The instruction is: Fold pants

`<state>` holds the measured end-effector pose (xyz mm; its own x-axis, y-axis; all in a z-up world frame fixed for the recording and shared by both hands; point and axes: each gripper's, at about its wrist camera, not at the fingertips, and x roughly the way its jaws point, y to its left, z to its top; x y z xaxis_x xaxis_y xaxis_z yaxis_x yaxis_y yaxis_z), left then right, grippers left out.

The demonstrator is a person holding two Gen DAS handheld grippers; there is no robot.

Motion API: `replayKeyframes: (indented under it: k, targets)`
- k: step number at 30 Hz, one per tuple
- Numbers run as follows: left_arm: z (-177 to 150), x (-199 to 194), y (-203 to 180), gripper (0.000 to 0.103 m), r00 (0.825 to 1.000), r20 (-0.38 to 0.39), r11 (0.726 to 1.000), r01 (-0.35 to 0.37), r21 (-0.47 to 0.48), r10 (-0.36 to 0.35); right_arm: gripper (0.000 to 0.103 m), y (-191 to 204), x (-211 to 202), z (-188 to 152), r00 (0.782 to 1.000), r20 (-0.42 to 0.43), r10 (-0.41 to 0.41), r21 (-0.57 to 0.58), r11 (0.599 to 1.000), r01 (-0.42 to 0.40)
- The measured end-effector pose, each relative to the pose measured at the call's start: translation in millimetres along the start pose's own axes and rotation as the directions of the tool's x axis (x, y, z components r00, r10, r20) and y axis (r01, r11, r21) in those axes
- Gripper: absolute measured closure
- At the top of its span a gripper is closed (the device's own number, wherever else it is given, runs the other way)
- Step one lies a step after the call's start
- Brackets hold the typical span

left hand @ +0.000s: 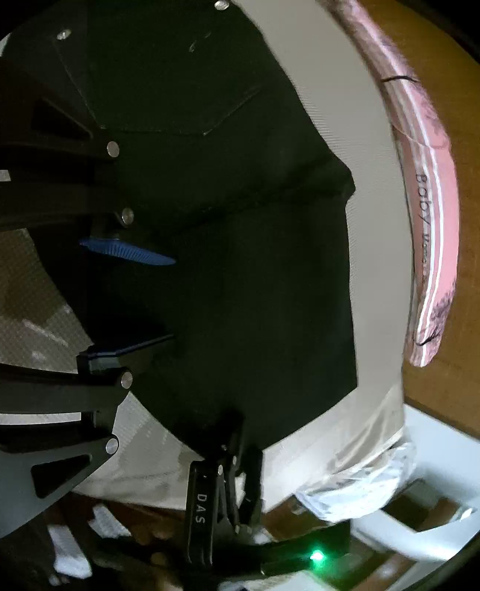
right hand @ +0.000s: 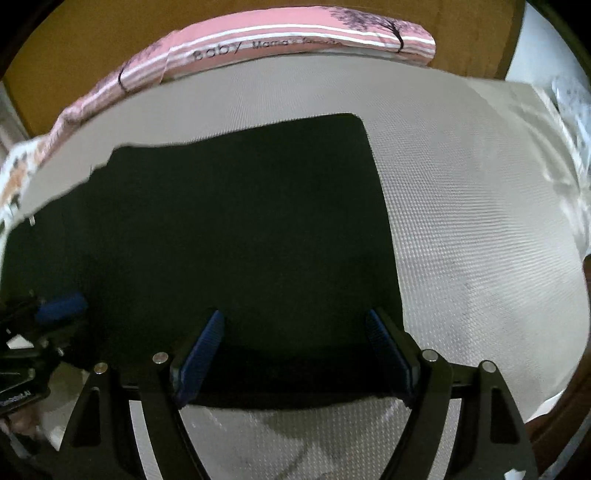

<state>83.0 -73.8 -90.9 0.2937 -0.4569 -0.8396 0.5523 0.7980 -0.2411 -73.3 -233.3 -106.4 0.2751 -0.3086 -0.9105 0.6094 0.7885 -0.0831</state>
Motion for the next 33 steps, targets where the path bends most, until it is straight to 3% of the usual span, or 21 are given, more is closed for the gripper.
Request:
replayKeyframes:
  k: [4,7,12,16,21,26,29,33]
  targets:
    - [2.1,-7.2,7.4,0.064,1.000,-0.012,0.998,0.003,-0.062,-0.004,0.027,5.2,-2.5,-5.3,1.000,0.008,-0.029,-0.018,0.999,0.029]
    - [-5.0,-29.5,24.1,0.061,0.999,0.036,0.988,0.013,-0.152,-0.008,0.026,3.8,-2.4,-4.9,1.000,0.008,-0.027,-0.011,1.000,0.027]
    - [-34.3,-77.2,66.8,0.050,0.991,0.129,0.946,0.005,-0.324,0.039,0.026,6.5,-2.5,-4.7,0.999,0.006,-0.048,-0.012,0.999,0.048]
    - [-69.2,-108.8,101.5,0.049,0.984,0.153,0.882,-0.005,-0.471,0.088,0.026,10.4,-2.9,-3.7,0.998,0.007,-0.069,-0.012,0.998,0.069]
    - [-104.2,-126.8,123.9,0.047,0.980,0.151,0.813,-0.016,-0.582,0.127,0.026,13.5,-3.5,-3.9,0.997,0.008,-0.078,-0.011,0.997,0.078]
    - [-135.8,-117.9,147.5,0.047,0.991,0.128,0.697,0.071,-0.713,0.030,0.025,14.9,-3.0,-3.7,0.996,0.007,-0.085,-0.008,0.996,0.085]
    - [-148.5,-113.5,158.9,0.047,0.988,0.153,0.621,0.126,-0.773,-0.010,0.025,16.1,-4.1,-3.1,0.996,0.004,-0.088,-0.007,0.996,0.088]
    - [-159.6,-110.1,171.3,0.047,0.980,0.198,0.547,0.178,-0.818,-0.022,0.025,17.8,-6.1,-3.8,0.996,0.004,-0.094,-0.009,0.996,0.094]
